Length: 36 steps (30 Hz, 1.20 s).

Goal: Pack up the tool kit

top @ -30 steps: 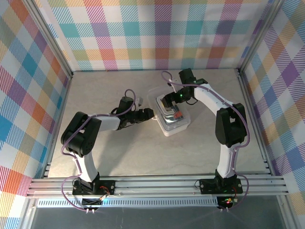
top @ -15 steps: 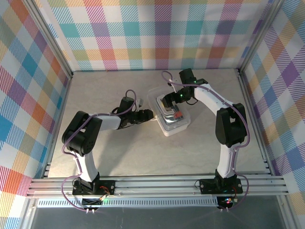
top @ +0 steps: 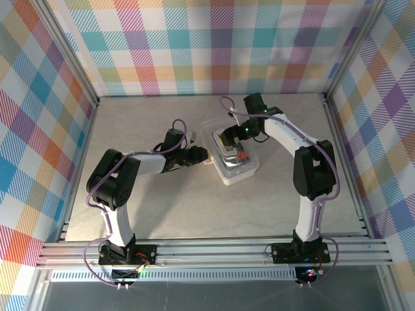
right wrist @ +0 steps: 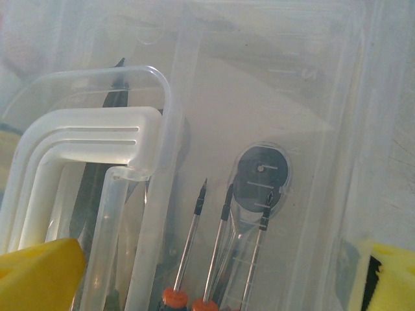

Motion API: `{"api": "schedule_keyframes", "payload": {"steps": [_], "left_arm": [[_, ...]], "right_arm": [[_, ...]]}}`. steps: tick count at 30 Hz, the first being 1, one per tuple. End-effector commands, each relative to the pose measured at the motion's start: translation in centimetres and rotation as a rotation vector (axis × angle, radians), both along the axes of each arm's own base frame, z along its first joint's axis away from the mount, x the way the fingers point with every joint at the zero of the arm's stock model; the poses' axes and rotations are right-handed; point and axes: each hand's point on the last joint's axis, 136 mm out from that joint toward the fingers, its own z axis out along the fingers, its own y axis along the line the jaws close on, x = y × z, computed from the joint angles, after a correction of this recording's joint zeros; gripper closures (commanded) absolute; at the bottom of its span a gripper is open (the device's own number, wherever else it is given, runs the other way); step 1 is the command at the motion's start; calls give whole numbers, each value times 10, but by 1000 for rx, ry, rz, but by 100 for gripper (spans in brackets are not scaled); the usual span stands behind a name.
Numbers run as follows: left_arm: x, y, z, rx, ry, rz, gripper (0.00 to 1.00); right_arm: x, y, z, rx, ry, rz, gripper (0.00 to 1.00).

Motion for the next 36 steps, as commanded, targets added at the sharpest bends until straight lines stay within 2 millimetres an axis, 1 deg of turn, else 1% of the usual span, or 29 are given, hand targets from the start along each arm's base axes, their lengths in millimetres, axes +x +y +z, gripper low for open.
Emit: {"api": "schedule_keyframes", "payload": {"steps": [1, 8, 24, 26, 30, 33, 36], "left_arm": [[-2, -7, 9, -21, -9, -31, 74], [-5, -4, 15, -25, -7, -35, 78], [-12, 2, 33, -16, -23, -48, 78], [-13, 1, 32, -16, -20, -51, 75], [-15, -1, 37, -30, -33, -73, 59], [-16, -1, 42, -27, -44, -87, 53], [-19, 0, 45, -19, -47, -99, 50]], "right_arm": [[-52, -18, -81, -171, 258, 33, 1], [-52, -19, -81, -171, 258, 32, 1], [-54, -18, -82, -166, 265, 33, 1], [-54, -19, -82, -167, 265, 33, 1], [-55, -18, -82, -166, 268, 35, 1], [-56, -18, -83, -166, 271, 37, 1], [-56, -18, -84, -163, 274, 38, 1]]}}
